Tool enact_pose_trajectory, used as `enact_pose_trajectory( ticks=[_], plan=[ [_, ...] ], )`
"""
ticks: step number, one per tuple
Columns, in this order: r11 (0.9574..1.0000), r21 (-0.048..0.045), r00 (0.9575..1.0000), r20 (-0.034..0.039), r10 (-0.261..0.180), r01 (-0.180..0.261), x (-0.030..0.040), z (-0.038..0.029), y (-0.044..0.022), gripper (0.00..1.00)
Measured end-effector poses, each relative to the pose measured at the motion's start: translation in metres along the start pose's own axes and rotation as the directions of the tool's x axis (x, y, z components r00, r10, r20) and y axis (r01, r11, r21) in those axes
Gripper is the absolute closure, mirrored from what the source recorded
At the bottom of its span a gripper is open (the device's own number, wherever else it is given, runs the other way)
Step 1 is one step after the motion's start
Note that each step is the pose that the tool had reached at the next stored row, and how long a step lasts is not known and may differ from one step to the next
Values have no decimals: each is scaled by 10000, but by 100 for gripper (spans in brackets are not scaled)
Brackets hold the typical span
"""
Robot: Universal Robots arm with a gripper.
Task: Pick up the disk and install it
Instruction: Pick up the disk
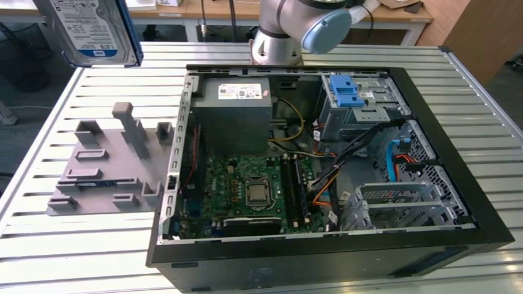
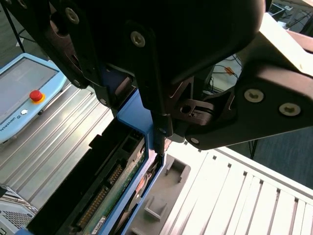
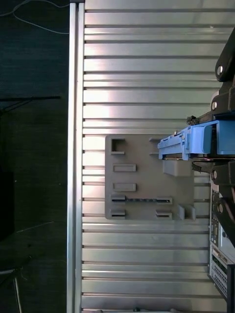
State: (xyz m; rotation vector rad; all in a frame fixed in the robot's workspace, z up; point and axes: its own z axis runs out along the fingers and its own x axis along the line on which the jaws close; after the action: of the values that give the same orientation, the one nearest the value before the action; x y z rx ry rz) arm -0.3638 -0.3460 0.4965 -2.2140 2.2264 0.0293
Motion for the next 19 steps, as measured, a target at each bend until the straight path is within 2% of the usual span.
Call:
enact_pose_trajectory(
  ticks=[19],
  plan=[
    [10000, 0, 10000, 0, 0, 0, 7, -1, -55, 64]
  ],
)
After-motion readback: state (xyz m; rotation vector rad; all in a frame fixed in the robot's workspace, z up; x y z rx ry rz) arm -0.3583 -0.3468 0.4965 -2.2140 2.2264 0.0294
